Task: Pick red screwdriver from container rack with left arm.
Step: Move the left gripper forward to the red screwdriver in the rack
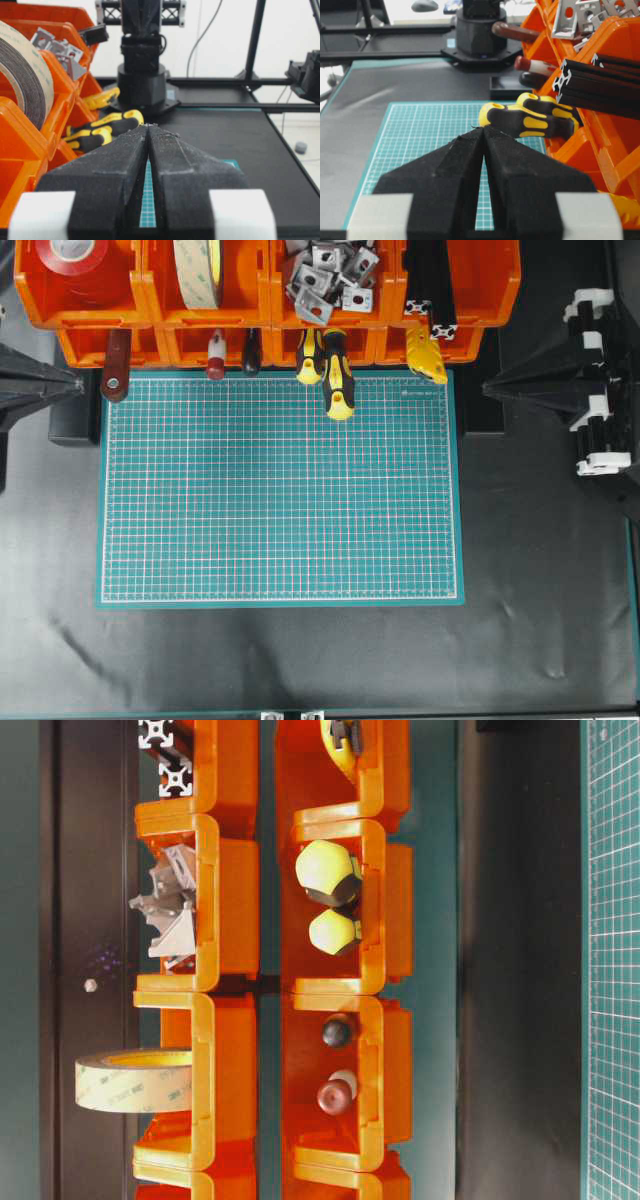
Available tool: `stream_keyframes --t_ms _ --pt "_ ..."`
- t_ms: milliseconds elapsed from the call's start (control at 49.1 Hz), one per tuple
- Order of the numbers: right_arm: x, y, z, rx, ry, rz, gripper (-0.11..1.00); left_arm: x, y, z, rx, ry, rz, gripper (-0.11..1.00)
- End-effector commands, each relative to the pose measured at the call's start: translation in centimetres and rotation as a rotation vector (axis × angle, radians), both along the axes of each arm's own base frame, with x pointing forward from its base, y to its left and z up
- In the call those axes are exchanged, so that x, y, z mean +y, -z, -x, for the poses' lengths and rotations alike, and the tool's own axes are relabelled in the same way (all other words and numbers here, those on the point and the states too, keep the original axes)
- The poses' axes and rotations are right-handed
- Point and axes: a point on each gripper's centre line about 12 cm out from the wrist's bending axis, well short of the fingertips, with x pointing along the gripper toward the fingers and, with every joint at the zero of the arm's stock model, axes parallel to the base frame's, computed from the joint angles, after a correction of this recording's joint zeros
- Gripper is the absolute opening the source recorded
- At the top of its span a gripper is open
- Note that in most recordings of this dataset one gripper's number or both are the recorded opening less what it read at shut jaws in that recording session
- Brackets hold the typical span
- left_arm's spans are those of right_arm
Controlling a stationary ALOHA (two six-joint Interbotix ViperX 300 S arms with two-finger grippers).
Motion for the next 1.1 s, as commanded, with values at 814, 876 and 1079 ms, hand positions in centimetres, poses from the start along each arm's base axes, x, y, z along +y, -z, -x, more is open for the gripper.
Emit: stream_keyframes --t_ms 814,876,1079 --pt "0.3 -0.5 -0.4 -0.004 -0.001 -0.088 0.00 -4.6 -6.3 -10.0 0.835 -0.061 -0.550 0.00" --pt "0.4 -0.6 -0.4 -0.004 -0.010 -0.089 0.00 -4.9 -6.1 -10.5 0.848 -0.134 -0.582 0.00" --pt "0.7 -0.6 -0.1 0.014 -0.023 -0.089 0.00 -6.4 -3.5 -12.2 0.875 -0.346 -0.668 0.00"
